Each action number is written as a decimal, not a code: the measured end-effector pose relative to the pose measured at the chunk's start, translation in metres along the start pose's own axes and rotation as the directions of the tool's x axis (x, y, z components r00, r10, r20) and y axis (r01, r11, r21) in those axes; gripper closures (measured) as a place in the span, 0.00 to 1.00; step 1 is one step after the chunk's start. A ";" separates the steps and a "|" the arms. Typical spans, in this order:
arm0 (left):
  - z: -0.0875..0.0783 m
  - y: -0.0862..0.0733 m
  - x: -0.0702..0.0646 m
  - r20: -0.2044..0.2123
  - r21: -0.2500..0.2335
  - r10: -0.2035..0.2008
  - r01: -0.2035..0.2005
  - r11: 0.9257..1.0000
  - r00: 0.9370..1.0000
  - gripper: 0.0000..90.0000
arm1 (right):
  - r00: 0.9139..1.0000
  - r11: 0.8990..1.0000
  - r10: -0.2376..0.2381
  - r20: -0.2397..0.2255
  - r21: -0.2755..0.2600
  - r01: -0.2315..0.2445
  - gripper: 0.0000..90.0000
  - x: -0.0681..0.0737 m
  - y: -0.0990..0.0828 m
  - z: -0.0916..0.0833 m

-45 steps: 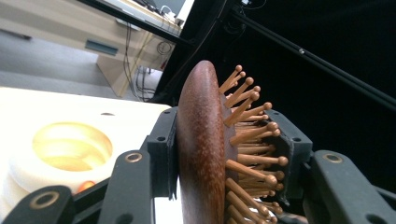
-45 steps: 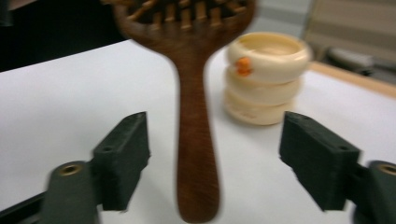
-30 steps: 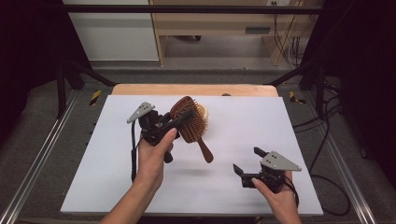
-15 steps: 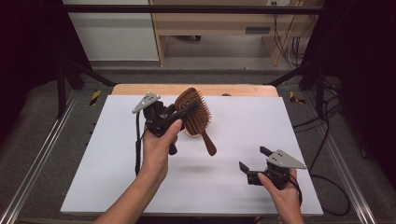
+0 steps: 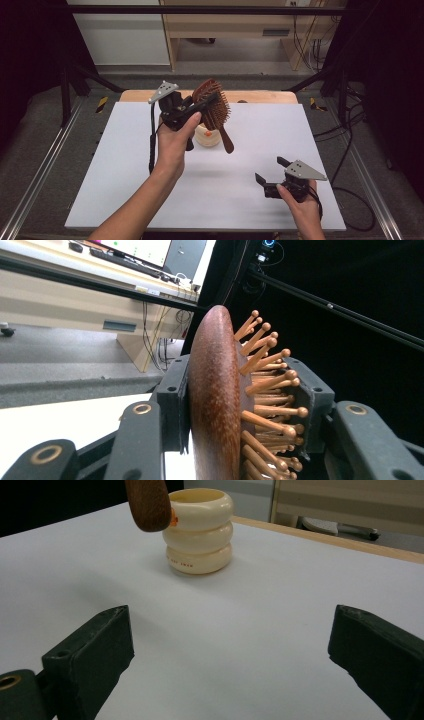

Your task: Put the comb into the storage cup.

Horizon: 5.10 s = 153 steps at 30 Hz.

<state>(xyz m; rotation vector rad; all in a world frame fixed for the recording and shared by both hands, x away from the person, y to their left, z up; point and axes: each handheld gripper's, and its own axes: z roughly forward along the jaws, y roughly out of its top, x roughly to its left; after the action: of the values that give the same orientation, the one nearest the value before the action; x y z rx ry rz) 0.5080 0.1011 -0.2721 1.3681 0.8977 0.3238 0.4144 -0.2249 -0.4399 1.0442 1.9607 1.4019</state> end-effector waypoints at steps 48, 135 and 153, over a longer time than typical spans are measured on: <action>0.022 0.026 0.022 -0.074 -0.051 0.035 -0.039 0.998 0.997 0.57 | 1.000 1.000 -0.001 -0.022 0.002 0.001 0.04 0.002 -0.001 0.004; 0.044 0.020 0.067 -0.214 -0.067 0.088 -0.105 0.992 0.973 0.57 | 0.999 1.000 0.009 -0.038 -0.001 -0.009 0.04 0.000 -0.002 0.006; 0.048 0.011 0.067 -0.222 -0.035 0.116 -0.126 0.991 0.968 0.57 | 0.999 1.000 0.014 -0.036 -0.001 -0.014 0.04 -0.001 -0.002 0.005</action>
<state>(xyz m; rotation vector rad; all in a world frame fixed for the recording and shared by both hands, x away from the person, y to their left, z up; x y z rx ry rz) 0.5885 0.1149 -0.2891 1.3619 0.9825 0.5966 0.4182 -0.2228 -0.4433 1.0415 1.9808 1.4389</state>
